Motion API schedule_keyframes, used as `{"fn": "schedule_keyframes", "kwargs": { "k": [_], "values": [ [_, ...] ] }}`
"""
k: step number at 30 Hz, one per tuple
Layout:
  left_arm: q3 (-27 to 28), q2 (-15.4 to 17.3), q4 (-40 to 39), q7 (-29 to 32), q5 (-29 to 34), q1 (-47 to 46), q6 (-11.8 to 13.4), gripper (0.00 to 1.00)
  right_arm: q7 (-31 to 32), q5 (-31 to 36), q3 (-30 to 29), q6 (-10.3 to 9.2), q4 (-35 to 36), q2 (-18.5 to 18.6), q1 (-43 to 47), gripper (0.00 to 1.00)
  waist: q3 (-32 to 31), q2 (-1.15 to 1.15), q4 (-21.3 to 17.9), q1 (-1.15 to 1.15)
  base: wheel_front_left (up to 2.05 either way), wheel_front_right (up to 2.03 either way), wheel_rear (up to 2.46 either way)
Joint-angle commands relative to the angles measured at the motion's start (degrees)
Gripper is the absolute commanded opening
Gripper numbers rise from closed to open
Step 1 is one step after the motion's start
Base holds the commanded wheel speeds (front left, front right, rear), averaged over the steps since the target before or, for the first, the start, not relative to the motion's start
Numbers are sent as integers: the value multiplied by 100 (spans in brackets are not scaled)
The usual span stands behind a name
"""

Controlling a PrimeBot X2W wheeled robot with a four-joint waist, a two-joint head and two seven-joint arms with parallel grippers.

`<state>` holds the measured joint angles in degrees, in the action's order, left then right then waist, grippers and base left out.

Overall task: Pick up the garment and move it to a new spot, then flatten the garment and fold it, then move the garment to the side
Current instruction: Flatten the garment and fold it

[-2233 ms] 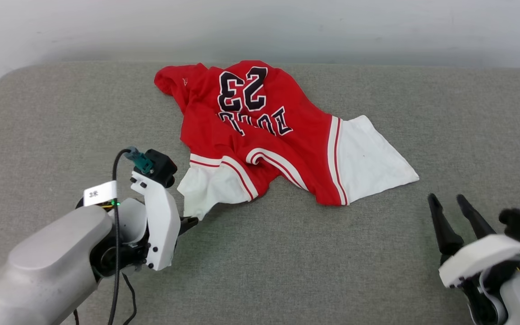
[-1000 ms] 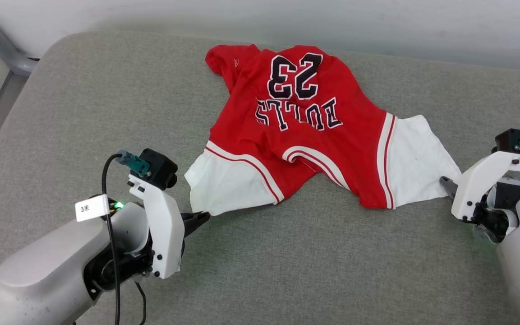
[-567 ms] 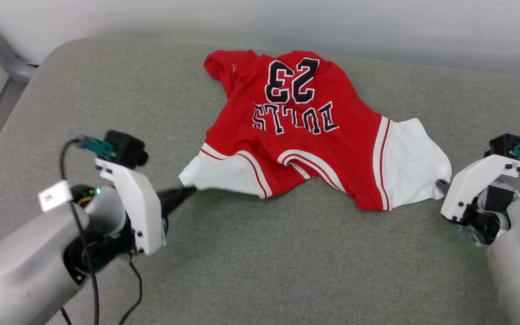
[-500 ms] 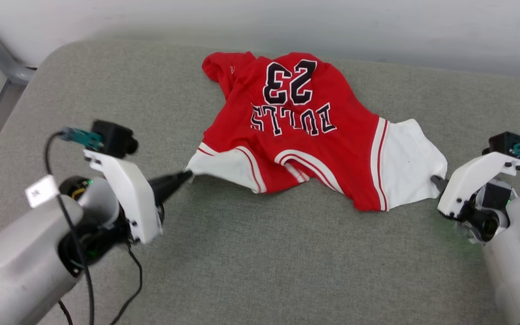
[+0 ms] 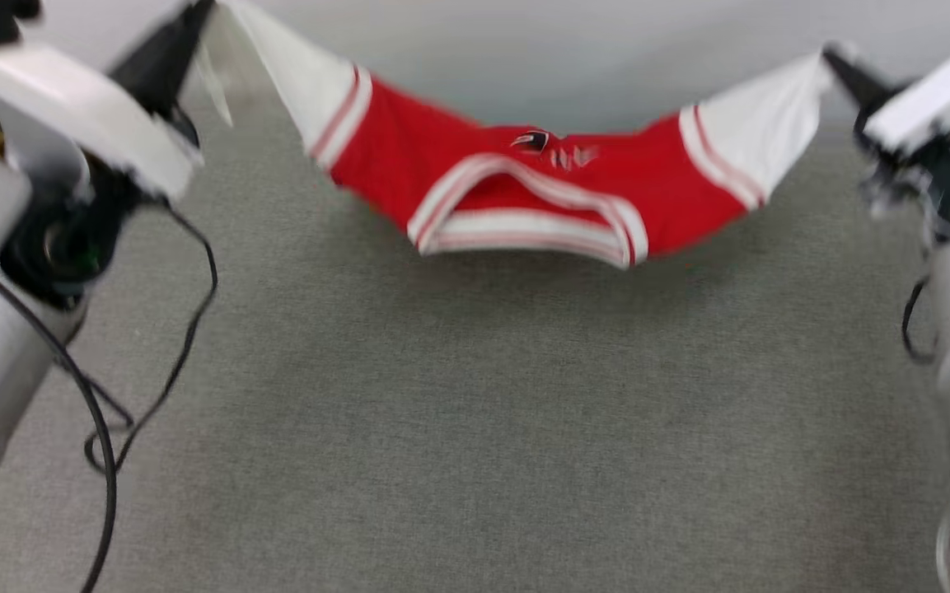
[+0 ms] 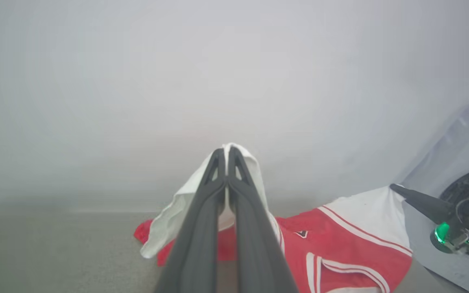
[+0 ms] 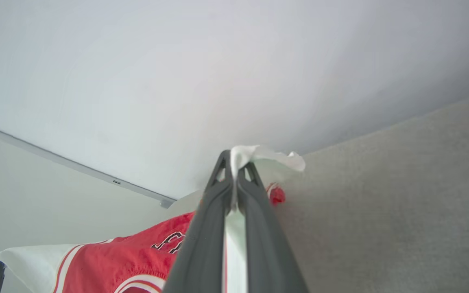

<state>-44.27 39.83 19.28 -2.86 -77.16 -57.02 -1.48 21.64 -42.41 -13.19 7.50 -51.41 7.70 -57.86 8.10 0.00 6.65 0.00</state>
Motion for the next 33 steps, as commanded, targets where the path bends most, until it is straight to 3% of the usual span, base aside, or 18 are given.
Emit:
{"fn": "schedule_keyframes", "kwargs": {
  "k": [1,12,21,28,33],
  "values": [
    [65,-77,85,-62,36,-189,54,0,-20,-45,-35,-3,27,-3,-235,0,-16,0,-41,0,0,0,0],
    [334,-710,1417,-231,639,-2417,616,0,-667,267,-459,-3,-504,104,-2646,0,-122,0,-212,0,0,0,0],
    [193,-1263,2827,-235,1106,-3920,837,0,-1094,895,-780,-3,-1542,471,-4132,0,-205,0,-218,0,0,0,0],
    [27,-1501,3478,-139,1290,-4489,658,0,-1198,1454,-808,-3,-2079,654,-4755,0,62,0,-243,0,0,0,0],
    [22,-1519,3746,-170,1344,-4810,494,0,-1216,1814,-923,-3,-2213,665,-4985,0,588,0,-321,0,0,0,0]
  ]
}}
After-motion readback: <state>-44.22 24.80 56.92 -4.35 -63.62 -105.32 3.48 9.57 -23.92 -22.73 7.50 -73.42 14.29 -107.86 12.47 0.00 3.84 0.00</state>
